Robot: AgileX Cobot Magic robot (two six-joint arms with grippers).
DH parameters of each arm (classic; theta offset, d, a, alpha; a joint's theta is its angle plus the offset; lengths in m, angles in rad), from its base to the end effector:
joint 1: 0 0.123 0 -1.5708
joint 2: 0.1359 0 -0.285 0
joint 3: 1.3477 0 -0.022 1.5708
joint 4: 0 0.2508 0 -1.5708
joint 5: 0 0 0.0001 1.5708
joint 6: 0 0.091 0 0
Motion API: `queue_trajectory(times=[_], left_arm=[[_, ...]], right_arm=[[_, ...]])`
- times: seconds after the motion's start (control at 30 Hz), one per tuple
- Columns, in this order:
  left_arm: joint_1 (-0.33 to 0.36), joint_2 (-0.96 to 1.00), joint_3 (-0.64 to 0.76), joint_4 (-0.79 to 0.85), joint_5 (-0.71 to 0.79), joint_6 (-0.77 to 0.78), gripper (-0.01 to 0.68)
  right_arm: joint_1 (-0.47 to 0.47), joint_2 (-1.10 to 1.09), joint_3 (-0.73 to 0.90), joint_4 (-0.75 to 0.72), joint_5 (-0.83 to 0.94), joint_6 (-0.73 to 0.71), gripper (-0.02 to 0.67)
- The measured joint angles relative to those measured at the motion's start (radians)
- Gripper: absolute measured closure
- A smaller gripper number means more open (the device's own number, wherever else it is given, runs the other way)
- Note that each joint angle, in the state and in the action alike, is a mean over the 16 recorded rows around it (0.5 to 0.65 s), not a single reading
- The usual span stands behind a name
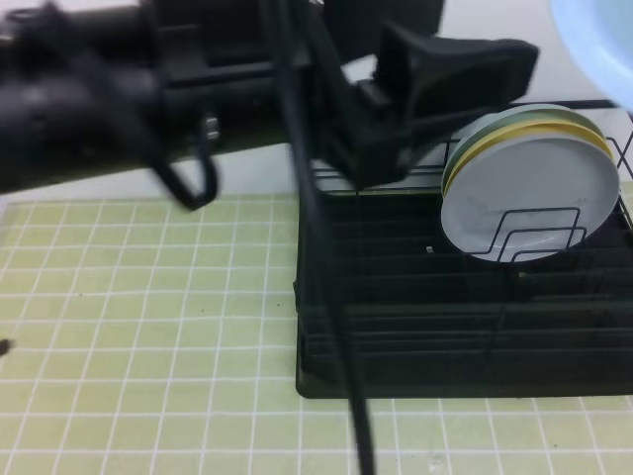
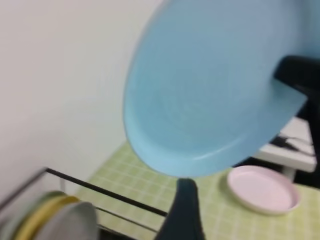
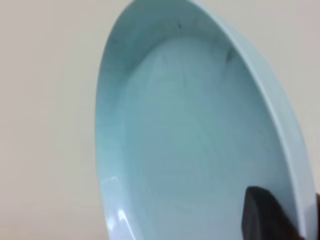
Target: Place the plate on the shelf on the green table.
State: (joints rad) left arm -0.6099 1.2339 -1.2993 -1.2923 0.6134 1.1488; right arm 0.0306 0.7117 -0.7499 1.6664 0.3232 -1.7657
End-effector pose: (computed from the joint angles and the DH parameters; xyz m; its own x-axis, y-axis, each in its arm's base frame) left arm 0.1870 -0.1922 0.4592 -0.1111 -0.0093 -0.9938 0.9243 0.3665 -0.1067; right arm 0.1418 0.0332 0.4034 0.1880 -0.0834 -0.9786 -0.3249 0.9350 -0.1421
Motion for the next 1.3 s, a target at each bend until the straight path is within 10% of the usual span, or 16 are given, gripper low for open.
queue_trajectory(times=[0.57,0.87,1.3], left_arm=[[0.116,-0.295,0.079,0.982,0.156,-0.605,0.638],[0.137,-0.477,0.337,1.364,0.082,-0.952,0.672],[0.138,-0.637,0.577,1.662,-0.028,-1.282,0.674]], right_arm=[[0.000,0.431,-0.385,-0.922,0.269,0.096,0.652],[0.006,0.684,-0.683,-1.235,0.478,0.213,0.652],[0.049,0.890,-0.822,-1.293,0.518,0.108,0.652]])
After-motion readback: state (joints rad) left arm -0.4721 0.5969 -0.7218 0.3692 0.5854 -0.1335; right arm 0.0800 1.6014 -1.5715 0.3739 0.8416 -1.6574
